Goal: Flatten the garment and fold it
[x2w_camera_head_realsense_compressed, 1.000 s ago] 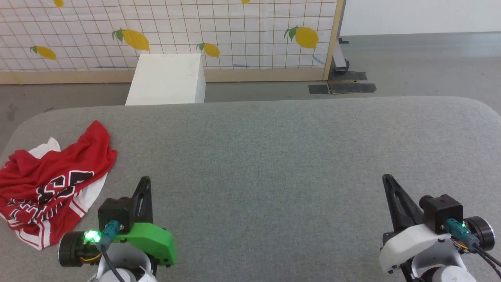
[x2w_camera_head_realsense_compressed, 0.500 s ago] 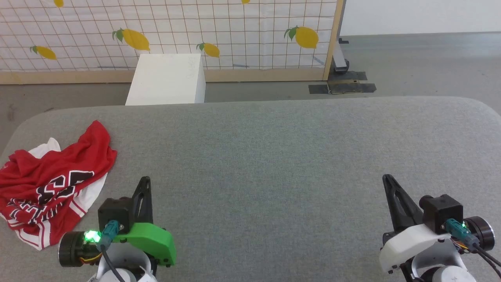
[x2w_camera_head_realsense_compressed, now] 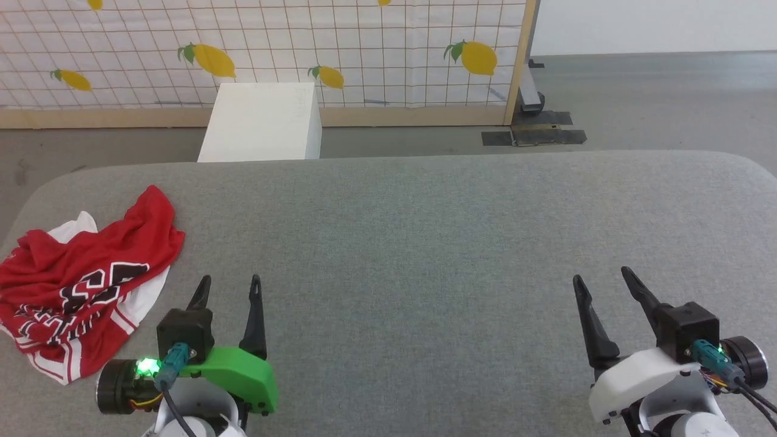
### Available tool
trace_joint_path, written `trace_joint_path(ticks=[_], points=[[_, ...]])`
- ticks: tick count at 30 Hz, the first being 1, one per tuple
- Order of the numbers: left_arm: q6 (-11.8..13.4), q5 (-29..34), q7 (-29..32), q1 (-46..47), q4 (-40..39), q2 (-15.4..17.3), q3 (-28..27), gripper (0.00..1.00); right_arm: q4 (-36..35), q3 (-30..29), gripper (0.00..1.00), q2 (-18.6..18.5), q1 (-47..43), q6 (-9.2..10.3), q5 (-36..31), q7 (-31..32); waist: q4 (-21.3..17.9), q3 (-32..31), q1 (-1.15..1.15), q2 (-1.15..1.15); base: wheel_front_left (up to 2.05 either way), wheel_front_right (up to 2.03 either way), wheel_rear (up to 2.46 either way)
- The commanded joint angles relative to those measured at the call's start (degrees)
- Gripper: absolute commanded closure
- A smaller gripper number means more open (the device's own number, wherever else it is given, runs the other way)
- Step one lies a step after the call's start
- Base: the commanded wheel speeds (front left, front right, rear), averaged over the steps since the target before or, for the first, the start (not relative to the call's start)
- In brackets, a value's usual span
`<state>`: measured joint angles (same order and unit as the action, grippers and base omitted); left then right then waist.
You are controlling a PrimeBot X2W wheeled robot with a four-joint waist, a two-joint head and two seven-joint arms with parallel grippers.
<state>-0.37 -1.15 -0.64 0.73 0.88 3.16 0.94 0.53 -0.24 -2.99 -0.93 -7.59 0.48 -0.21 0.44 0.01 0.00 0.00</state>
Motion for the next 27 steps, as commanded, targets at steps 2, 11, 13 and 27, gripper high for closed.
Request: trace_joint_path(ticks=[2,11,13,27], points=[[0.78,-0.51,-0.67,0.61,0.51,-0.02,0.35,0.0,0.3,-0.12,0.0,0.01,0.24,0.01,0.36,-0.75,0.49,-0.02,0.0,0.0,0.0,0.0,0.0],[1.6,-1.39,-1.76,1.01,1.38,0.16,0.61,0.0,0.88,-0.07,0.0,0.02,0.5,0.02,0.73,-1.65,3.04,-0.09,0.0,0.0,0.0,0.0,0.0],[1.8,-1.56,-1.99,1.03,1.5,0.19,0.62,0.0,1.01,0.01,0.0,0.02,0.56,0.02,0.84,-1.83,3.75,-0.11,0.0,0.0,0.0,0.0,0.0],[3.22,-2.98,-3.63,0.68,2.18,0.32,0.44,0.0,1.96,0.57,0.0,0.03,1.07,0.03,1.49,-3.07,8.71,-0.09,0.0,0.0,0.0,0.0,0.0]])
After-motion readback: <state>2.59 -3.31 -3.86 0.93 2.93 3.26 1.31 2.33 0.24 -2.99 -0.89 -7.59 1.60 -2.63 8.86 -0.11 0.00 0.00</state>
